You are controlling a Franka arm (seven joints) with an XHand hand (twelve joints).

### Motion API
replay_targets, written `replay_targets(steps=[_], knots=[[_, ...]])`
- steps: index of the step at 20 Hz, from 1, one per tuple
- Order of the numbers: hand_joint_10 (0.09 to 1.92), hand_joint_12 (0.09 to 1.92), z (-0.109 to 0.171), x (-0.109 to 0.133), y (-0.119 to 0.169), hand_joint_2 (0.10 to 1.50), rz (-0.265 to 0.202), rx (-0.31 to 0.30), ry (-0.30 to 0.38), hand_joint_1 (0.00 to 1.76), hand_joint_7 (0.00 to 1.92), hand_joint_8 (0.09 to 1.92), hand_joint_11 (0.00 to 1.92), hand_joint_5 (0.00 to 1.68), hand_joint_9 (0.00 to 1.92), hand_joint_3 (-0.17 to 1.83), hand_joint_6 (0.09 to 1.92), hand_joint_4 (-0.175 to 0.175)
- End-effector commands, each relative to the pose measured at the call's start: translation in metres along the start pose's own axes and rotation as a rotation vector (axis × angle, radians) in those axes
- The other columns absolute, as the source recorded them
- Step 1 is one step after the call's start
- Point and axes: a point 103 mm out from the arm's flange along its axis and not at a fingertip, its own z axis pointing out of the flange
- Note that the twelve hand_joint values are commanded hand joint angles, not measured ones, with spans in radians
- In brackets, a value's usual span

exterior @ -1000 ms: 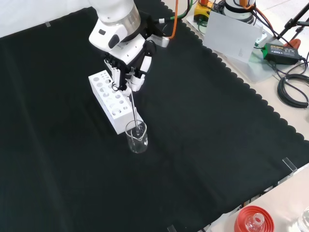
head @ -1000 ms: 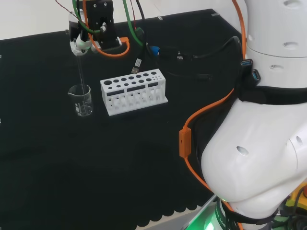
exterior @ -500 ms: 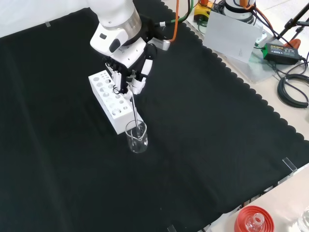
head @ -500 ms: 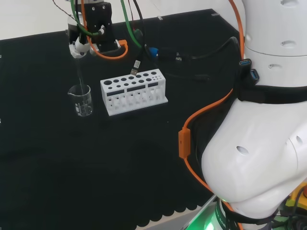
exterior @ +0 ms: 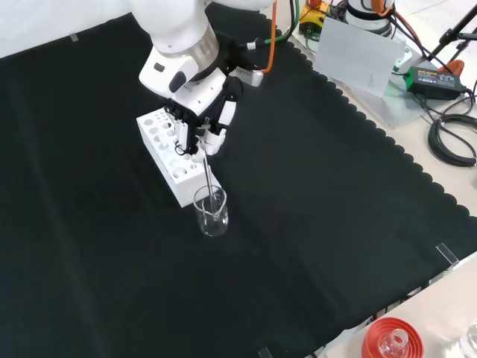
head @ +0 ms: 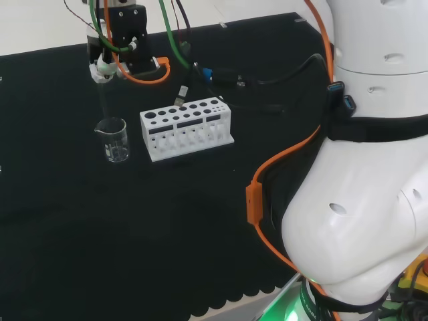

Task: Stir in the beaker to the left of the white test tube rack with the glass rod.

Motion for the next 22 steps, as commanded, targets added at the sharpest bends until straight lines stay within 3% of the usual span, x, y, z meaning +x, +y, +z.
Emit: replay_targets(steps=[1,14,22], knots=[[0.38,0.64,0.0,-0.006,0.01,1.09,-0.001,0.014,0.015,1.31,1.27,0.8,1.58,1.04,1.78,-0.11,0.67,-0.175],[0.38,0.64,-0.003,-0.053,0.015,1.09,0.048,-0.002,0.035,1.31,1.27,0.8,1.58,1.04,1.78,-0.1,0.67,-0.175],[0.38,0.64,-0.001,-0.046,0.005,1.09,0.042,0.005,0.026,1.31,1.27,0.8,1.58,1.04,1.78,-0.1,0.67,-0.175]])
